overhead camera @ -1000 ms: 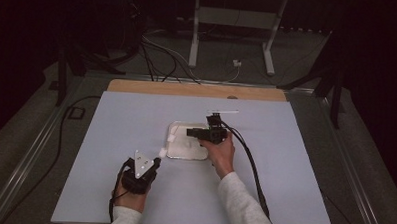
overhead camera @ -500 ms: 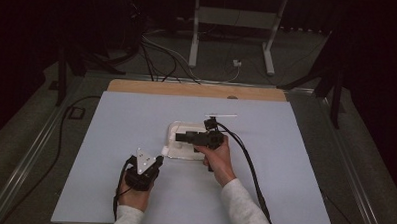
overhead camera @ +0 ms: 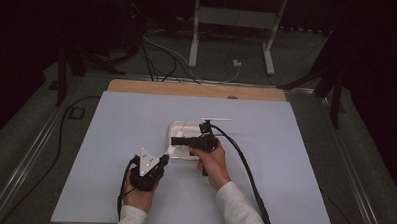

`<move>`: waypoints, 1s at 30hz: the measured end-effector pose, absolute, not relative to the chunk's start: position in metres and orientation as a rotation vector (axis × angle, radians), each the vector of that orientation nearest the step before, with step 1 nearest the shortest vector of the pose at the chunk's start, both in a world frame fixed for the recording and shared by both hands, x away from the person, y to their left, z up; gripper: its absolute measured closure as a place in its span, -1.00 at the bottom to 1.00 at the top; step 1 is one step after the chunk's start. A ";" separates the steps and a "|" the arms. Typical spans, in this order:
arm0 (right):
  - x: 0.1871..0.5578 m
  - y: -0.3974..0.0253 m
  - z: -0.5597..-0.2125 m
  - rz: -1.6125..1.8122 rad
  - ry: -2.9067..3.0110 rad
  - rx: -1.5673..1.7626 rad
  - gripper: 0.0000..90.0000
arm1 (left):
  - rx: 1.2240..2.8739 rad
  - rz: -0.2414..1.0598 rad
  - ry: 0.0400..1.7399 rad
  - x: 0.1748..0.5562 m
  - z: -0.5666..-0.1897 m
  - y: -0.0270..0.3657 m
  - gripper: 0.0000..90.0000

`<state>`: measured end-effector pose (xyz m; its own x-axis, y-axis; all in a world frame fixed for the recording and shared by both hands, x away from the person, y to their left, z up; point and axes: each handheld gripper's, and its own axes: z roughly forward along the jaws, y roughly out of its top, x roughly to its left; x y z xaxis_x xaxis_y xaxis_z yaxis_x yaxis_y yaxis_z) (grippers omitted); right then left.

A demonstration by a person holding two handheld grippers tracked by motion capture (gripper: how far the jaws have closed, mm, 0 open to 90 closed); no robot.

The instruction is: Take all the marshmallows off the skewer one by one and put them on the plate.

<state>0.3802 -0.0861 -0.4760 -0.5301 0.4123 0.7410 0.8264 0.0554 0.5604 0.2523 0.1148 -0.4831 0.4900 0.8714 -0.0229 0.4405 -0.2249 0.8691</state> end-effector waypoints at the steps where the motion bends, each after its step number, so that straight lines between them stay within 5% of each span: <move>1: 0.380 -0.087 -0.475 -1.480 -1.948 -1.247 0.76 | 1.845 0.610 1.100 0.252 -0.483 0.115 1.00; 30: 0.395 -0.095 -0.468 -1.560 -1.882 -1.326 0.79 | 1.899 0.610 1.109 0.239 -0.484 0.129 1.00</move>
<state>0.3946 -0.0946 -0.4681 -0.4957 0.4267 0.7565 0.8225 -0.0490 0.5666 0.2392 0.1285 -0.4837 0.4915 0.8709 -0.0008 0.4661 -0.2623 0.8450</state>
